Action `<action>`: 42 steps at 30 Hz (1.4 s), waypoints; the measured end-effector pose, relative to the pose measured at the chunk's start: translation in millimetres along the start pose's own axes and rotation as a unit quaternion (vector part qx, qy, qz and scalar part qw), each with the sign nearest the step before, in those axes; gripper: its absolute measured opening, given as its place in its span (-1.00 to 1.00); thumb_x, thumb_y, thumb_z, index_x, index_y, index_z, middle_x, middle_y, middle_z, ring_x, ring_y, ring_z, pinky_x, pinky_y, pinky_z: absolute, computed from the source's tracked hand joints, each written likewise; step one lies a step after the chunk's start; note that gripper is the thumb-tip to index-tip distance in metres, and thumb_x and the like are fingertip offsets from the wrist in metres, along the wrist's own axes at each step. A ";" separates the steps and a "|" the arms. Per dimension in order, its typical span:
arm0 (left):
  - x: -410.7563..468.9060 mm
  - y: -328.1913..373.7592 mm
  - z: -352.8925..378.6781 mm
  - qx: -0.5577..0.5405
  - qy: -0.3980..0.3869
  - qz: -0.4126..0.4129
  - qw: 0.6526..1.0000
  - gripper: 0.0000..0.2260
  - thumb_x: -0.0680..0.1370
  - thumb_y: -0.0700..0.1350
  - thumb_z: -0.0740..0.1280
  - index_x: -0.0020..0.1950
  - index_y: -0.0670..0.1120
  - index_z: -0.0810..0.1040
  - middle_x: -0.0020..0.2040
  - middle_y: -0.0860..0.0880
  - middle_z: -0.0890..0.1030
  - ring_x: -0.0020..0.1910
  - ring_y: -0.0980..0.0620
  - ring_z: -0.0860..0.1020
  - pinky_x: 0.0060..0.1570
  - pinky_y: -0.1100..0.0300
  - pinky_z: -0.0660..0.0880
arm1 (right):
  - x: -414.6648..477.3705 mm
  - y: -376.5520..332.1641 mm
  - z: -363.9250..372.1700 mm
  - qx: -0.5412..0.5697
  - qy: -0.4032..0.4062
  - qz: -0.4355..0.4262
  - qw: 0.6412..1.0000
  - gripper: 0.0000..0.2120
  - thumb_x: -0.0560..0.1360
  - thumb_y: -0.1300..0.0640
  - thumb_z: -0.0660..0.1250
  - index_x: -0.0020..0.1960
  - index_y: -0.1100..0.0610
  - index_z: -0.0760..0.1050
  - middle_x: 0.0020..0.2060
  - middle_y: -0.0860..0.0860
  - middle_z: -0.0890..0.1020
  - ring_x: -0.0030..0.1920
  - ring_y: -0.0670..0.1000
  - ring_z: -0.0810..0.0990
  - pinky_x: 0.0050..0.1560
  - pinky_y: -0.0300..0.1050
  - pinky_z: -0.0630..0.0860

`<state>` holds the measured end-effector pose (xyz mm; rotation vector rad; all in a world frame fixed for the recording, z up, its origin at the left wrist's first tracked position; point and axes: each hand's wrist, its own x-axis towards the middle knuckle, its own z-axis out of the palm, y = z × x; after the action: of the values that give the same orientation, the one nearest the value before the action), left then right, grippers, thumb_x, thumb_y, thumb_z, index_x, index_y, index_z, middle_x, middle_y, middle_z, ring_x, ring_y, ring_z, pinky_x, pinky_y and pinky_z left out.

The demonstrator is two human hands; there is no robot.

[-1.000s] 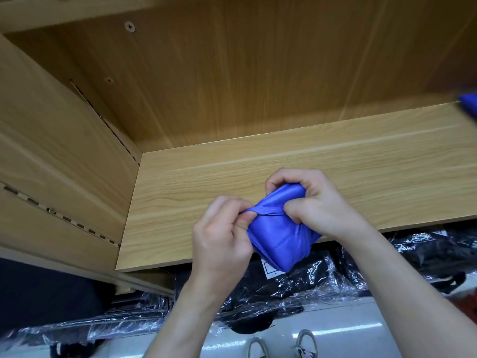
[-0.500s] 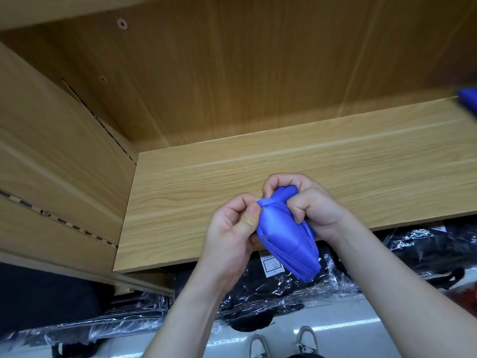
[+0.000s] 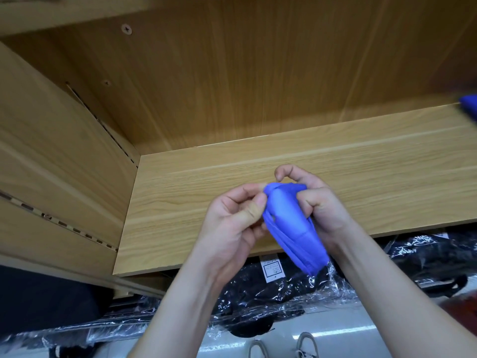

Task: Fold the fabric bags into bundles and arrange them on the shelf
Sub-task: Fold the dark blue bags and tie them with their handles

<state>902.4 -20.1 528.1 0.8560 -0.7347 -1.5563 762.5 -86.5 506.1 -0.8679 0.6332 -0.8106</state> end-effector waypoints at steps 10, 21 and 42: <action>-10.0 -5.2 8.0 0.181 0.045 0.089 0.978 -0.59 0.22 -0.41 0.29 -0.16 0.07 0.60 -0.20 0.00 0.60 -0.35 0.10 0.49 -0.37 0.32 0.41 | -3.4 2.1 7.1 0.025 -0.026 -0.022 0.999 -0.58 -0.16 0.35 0.13 -0.33 0.16 0.47 -0.42 0.10 0.41 -0.46 -0.02 0.28 -0.46 -0.25 0.09; -28.8 31.4 -9.9 0.713 -0.032 0.279 0.643 -0.78 0.27 -0.05 0.28 -0.10 0.08 0.40 -0.20 0.11 0.50 -0.30 -0.06 0.55 -0.40 0.03 0.50 | -15.0 -42.4 18.2 -0.349 -0.226 0.085 0.906 -0.56 -0.05 0.41 0.11 -0.20 0.16 0.38 -0.42 0.07 0.38 -0.50 -0.07 0.28 -0.53 -0.31 0.12; 0.9 11.1 -26.2 0.712 0.086 0.209 0.665 -0.66 0.23 -0.12 0.27 -0.04 0.17 0.50 -0.30 0.25 0.41 -0.23 0.15 0.39 -0.20 0.17 0.31 | -28.9 20.9 16.7 -0.564 0.041 -0.196 0.801 -0.73 0.42 0.06 0.32 0.11 -0.07 0.55 -0.17 -0.10 0.68 -0.16 0.01 0.62 -0.15 0.01 0.54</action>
<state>930.4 -22.5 523.1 1.7162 -1.8928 -0.1797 766.7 -47.6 501.3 -2.1220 1.0531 -0.8049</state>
